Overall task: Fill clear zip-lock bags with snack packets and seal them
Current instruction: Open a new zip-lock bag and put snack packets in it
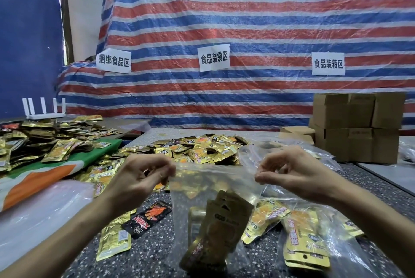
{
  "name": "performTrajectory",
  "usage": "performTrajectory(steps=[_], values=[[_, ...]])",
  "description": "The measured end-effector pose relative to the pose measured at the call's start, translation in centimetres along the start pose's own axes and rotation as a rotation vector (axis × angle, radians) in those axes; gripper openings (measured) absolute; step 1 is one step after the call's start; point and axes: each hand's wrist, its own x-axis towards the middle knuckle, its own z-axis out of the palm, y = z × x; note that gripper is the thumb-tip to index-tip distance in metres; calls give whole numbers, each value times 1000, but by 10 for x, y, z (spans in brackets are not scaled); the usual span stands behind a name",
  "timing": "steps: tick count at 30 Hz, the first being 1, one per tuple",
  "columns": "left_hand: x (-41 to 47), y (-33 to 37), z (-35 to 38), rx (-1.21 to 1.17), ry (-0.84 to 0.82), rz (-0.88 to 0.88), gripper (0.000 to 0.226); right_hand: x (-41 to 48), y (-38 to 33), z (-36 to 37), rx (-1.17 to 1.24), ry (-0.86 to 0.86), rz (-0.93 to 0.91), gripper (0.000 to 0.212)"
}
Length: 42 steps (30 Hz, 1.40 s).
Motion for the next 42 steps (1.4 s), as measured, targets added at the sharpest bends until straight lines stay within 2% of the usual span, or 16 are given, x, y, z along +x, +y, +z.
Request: performTrajectory(steps=[6,9,11,13,15,19,21,24,25,27,30,33,35,39,41,42], values=[[-1,-3,13,-72,73,-68,20,-14,4,16,132,133,48,27],[-3,0,26,-161,150,-101,17,-22,12,35,441,145,128,30],[-3,5,36,-259,193,-130,17,-27,15,53,681,57,234,55],[-2,10,48,-343,221,-134,18,-32,21,77,685,-47,325,83],[-1,17,61,-394,239,-132,19,-35,20,94,597,-137,314,87],[-1,25,82,-409,218,-105,22,-37,17,105,505,-318,124,100],[-3,25,90,-399,208,-104,20,-40,16,106,472,-268,166,88],[-3,22,96,-407,232,-95,19,-42,18,107,342,-181,279,50],[-2,20,97,-413,237,-90,19,-40,16,105,296,-160,283,43],[1,15,98,-426,238,-85,19,-34,12,95,216,-61,200,40],[6,5,100,-430,200,-85,18,-25,16,71,289,-22,178,37],[14,-2,108,-325,182,-56,37,-8,30,41,310,95,228,42],[20,-8,119,-287,192,-51,46,11,38,18,272,192,220,35],[27,-25,144,-188,157,-50,49,62,57,-24,130,432,151,30],[26,-34,157,-145,136,-64,47,87,76,-37,-84,552,103,15],[22,-40,165,-106,116,-81,43,98,87,-42,-229,589,95,16]])
